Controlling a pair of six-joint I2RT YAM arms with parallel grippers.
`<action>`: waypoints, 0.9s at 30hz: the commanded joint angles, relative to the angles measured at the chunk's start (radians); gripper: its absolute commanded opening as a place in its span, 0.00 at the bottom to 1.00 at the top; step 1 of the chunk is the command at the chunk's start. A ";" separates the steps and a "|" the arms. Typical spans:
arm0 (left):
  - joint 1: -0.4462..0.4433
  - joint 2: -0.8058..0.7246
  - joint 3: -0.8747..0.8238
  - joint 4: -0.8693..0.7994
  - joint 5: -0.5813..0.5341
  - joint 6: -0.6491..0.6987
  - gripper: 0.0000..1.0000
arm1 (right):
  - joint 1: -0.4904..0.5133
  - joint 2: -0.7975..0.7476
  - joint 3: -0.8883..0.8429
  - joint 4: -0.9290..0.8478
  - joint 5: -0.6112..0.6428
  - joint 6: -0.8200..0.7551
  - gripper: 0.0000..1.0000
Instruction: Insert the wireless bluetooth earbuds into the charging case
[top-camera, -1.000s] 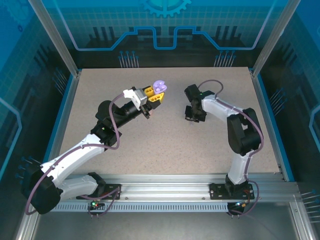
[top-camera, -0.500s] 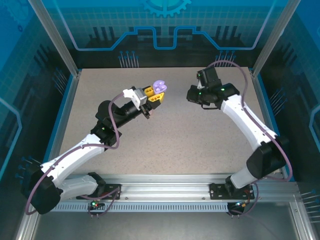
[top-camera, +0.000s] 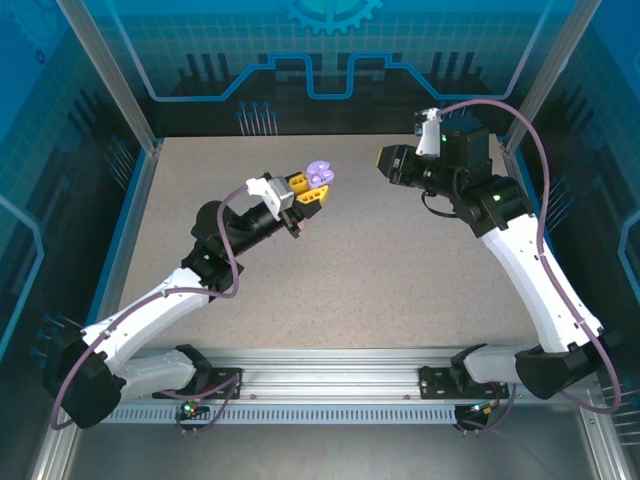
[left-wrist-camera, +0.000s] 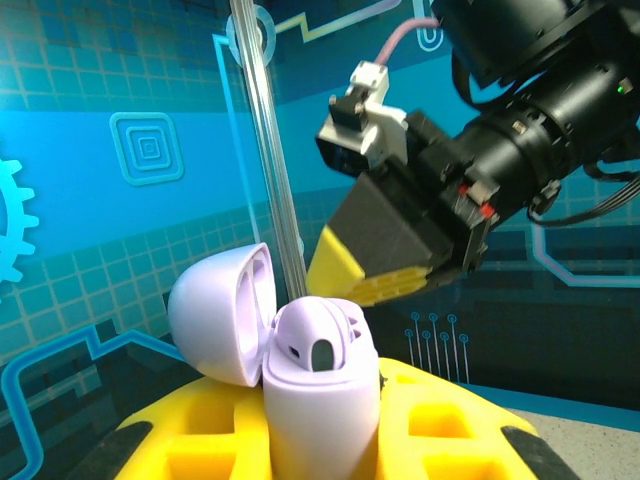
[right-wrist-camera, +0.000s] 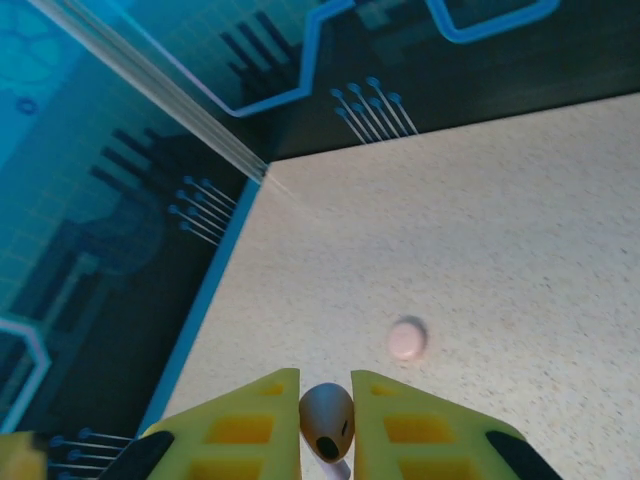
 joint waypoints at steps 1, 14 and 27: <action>-0.011 0.010 0.026 0.039 0.011 -0.010 0.00 | 0.041 -0.034 0.043 0.102 -0.058 -0.004 0.17; -0.014 0.039 0.038 0.053 -0.009 -0.023 0.00 | 0.214 -0.067 0.036 0.282 -0.091 -0.082 0.17; -0.016 0.053 0.051 0.080 -0.016 -0.049 0.00 | 0.241 -0.122 -0.132 0.453 -0.118 -0.063 0.17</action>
